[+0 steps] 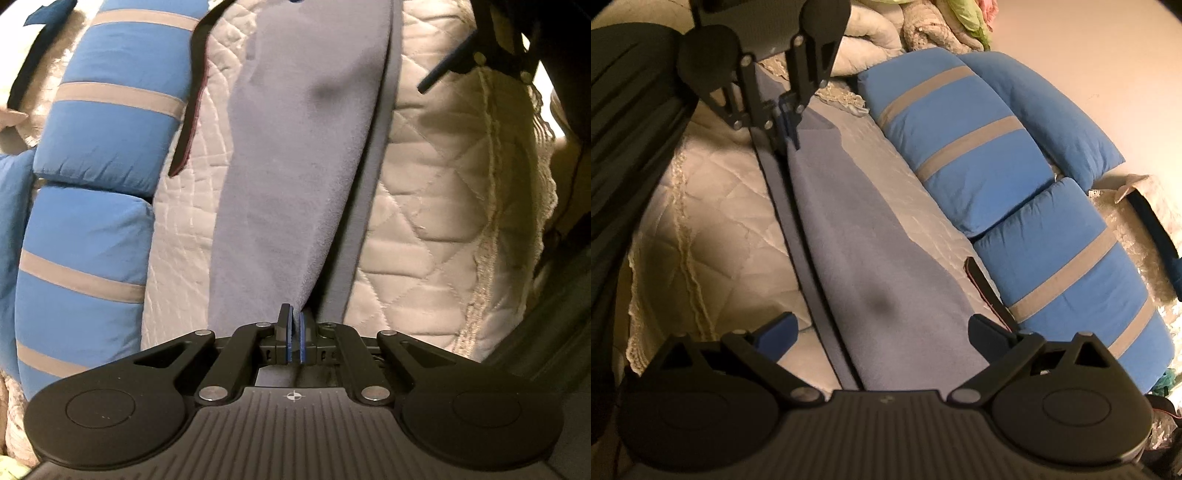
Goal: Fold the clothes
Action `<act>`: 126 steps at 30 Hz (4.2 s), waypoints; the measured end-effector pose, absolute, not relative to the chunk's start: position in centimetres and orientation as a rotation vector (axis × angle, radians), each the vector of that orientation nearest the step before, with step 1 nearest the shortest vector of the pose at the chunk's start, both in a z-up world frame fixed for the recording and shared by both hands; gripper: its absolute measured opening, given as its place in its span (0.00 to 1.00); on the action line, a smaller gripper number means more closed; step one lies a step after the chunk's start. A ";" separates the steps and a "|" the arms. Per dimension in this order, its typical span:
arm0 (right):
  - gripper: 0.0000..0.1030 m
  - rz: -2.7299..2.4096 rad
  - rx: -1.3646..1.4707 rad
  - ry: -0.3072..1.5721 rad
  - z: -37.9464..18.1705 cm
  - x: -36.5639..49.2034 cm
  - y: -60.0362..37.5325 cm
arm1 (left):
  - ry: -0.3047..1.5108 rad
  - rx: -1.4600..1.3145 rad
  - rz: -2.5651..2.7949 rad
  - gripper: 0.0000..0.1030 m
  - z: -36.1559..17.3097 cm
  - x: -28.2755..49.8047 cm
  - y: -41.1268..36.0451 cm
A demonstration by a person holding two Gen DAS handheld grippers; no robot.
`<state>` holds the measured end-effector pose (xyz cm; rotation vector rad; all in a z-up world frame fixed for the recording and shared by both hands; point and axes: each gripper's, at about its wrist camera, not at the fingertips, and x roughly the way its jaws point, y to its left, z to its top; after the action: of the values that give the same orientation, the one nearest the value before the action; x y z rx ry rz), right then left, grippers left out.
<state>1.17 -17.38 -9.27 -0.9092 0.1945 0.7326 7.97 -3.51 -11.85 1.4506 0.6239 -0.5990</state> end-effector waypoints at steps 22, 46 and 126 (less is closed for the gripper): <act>1.00 0.746 -0.742 0.303 -8.5 2.4 -17.8 | 0.673 1.323 -0.468 0.77 -7.9 11.0 0.7; 1.00 0.758 -0.377 0.341 -9.0 5.2 -18.5 | 0.648 0.136 -0.005 0.76 -2.2 15.2 24.1; 1.00 0.802 -0.414 0.318 -9.3 4.2 -18.0 | 0.770 -0.203 0.120 0.45 -1.8 20.6 29.1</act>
<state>4.19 -18.02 -9.30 -0.4135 0.3181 0.8017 20.62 29.06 -1.79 -0.2032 0.7697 0.1201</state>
